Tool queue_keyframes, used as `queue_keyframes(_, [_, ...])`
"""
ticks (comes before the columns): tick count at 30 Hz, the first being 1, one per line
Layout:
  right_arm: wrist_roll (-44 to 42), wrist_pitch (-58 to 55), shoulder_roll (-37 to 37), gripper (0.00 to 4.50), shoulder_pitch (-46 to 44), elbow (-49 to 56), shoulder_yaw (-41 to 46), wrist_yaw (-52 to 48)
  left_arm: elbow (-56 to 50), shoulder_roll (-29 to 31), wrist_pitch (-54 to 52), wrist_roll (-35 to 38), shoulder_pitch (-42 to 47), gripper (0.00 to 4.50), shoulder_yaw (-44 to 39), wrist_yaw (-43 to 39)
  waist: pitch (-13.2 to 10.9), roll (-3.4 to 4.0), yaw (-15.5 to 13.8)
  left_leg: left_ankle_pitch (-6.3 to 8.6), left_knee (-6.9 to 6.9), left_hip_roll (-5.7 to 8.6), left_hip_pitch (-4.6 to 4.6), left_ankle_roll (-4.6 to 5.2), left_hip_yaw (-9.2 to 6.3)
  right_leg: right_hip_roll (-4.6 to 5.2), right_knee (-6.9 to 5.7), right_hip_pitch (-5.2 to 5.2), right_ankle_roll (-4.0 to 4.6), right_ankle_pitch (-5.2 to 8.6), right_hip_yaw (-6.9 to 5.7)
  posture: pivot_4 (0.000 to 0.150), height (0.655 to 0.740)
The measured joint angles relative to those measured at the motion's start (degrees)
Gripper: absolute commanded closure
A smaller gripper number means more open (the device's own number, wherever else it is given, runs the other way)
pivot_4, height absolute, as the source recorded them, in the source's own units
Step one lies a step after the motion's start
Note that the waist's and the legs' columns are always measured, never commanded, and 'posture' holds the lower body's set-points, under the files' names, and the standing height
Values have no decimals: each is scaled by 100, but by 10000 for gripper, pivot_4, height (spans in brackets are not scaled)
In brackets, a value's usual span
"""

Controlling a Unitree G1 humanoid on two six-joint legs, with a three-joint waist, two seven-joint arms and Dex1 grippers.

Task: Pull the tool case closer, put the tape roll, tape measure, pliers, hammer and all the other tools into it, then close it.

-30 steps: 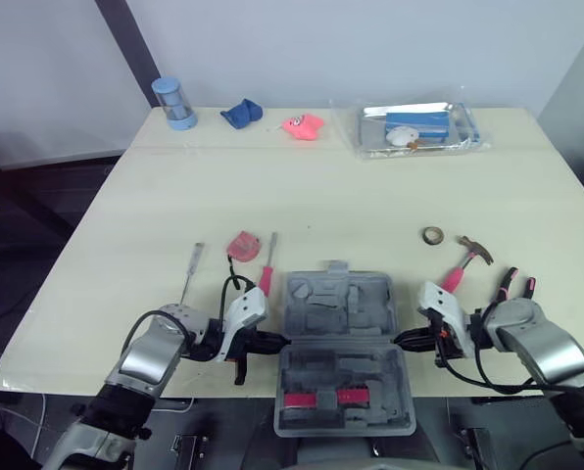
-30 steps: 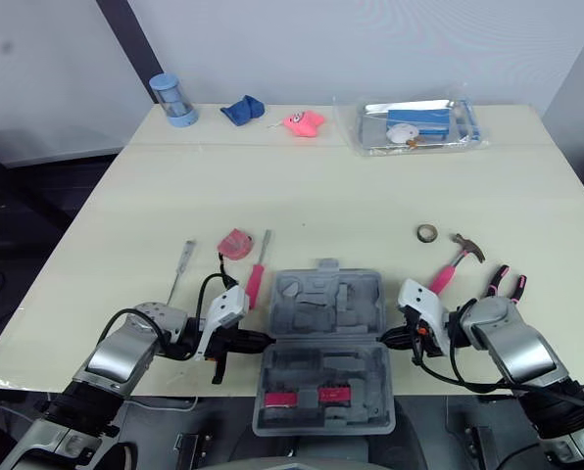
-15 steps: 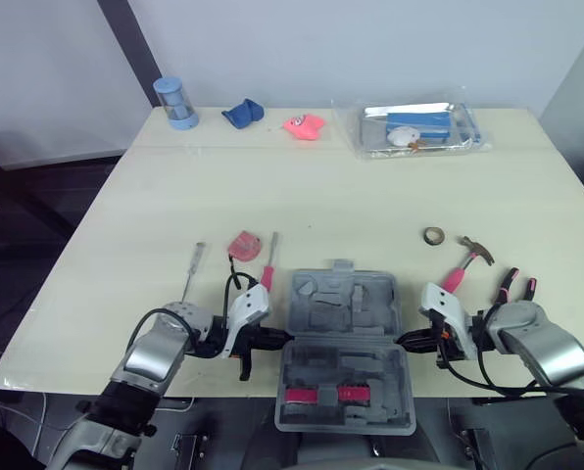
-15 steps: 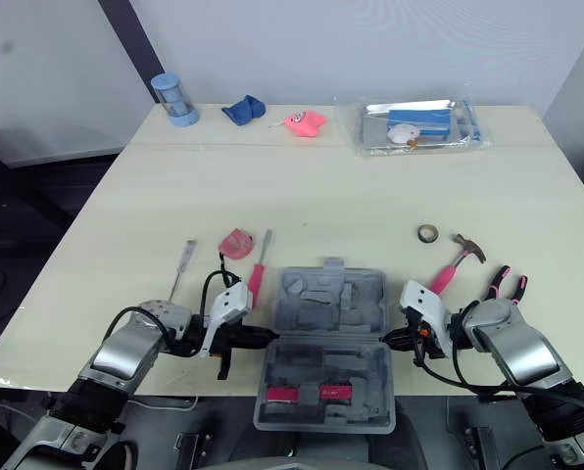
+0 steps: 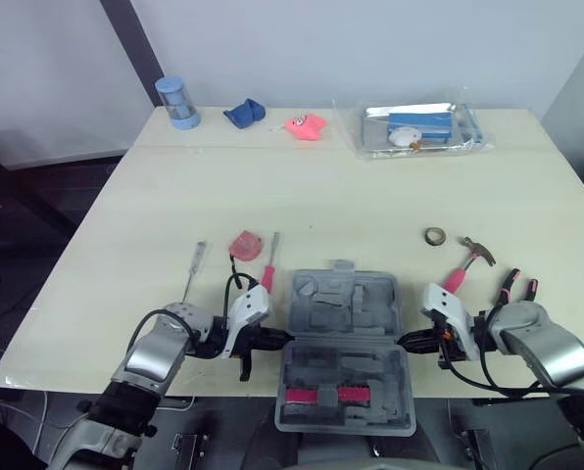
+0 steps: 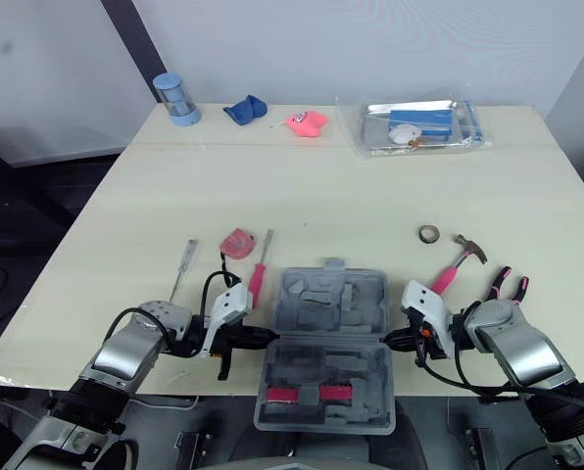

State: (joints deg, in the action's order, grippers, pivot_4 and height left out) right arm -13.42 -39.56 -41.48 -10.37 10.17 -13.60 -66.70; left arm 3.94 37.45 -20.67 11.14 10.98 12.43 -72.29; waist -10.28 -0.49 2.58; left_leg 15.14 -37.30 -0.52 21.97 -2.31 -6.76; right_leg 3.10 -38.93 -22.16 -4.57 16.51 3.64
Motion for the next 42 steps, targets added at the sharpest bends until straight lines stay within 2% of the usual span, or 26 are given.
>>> queue_keyframes(11, [-128, 166, -246, 43871, 294, -32, 212, 132, 28, 42, 24, 39, -21, 45000, -44, 5, 0, 0, -12, 0, 0, 0, 0, 0, 1, 0, 1, 1, 0, 0, 0, 1500, 7400])
queue_keyframes(20, [-291, 880, -298, 43871, 805, -179, 949, 336, -126, 218, 4, 264, -325, 45000, -302, 74, 0, -1, -17, 0, 0, -1, -1, 0, 1, 1, 1, 3, 0, 0, -1, 1500, 7400])
queue_keyframes(23, [-580, 1615, 67, 43871, 1321, -135, 1589, 466, -449, 177, 78, 582, -622, 45000, -728, 232, 1, -2, -24, 0, 4, -4, 0, 0, 0, 1, 7, 6, 0, 0, -4, 1500, 7400])
queue_keyframes(28, [-859, 2178, 320, 43871, 1974, -17, 2479, 782, -934, -75, 291, 1398, -1099, 45000, -1827, 518, 1, -1, -23, 1, 3, -6, -15, 0, 5, 3, 4, 18, 0, 0, 0, 1500, 7400])
queue_keyframes(34, [-957, 3049, 598, 43871, 2798, -42, 3469, 1056, -1070, -56, 429, 1677, -2036, 45000, -2811, 890, 1, -2, -26, 1, 10, -8, -23, 0, 8, 2, 12, 30, 1, 1, 1, 1500, 7400])
queue_keyframes(38, [-1050, 3494, 721, 45000, 3227, -465, 4178, 1215, -897, -62, 578, 1826, -2529, 26392, -3514, 1067, 3, -5, -30, 1, 10, -8, -33, 0, 8, 2, 14, 43, 2, 2, 0, 1500, 7400])
queue_keyframes(39, [-1069, 3519, 726, 45000, 3273, -506, 4221, 1217, -878, -65, 596, 1831, -2559, 25449, -3564, 1087, 3, -4, -30, 1, 11, -7, -33, 0, 9, 2, 14, 43, 1, 2, 0, 1500, 7400])
queue_keyframes(40, [-1127, 3639, 794, 45000, 3429, -716, 4408, 1210, -754, -77, 664, 1837, -2695, 18745, -3769, 1145, 3, -4, -27, 1, 11, -8, -35, 0, 10, 2, 14, 44, 1, 3, 1, 1500, 7400])
queue_keyframes(41, [-1143, 3686, 818, 42554, 3446, -745, 4443, 1208, -732, -89, 696, 1839, -2718, 17475, -3800, 1154, 3, -5, -23, 1, 11, -8, -36, 0, 13, 2, 15, 44, 1, 3, 4, 1500, 7400])
queue_keyframes(42, [-1196, 3835, 855, 40000, 3568, -885, 4580, 1185, -600, -113, 795, 1840, -2797, 14306, -3922, 1188, 4, -4, -24, 2, 11, -8, -36, 0, 14, 2, 15, 44, 2, 4, 5, 1500, 7400])
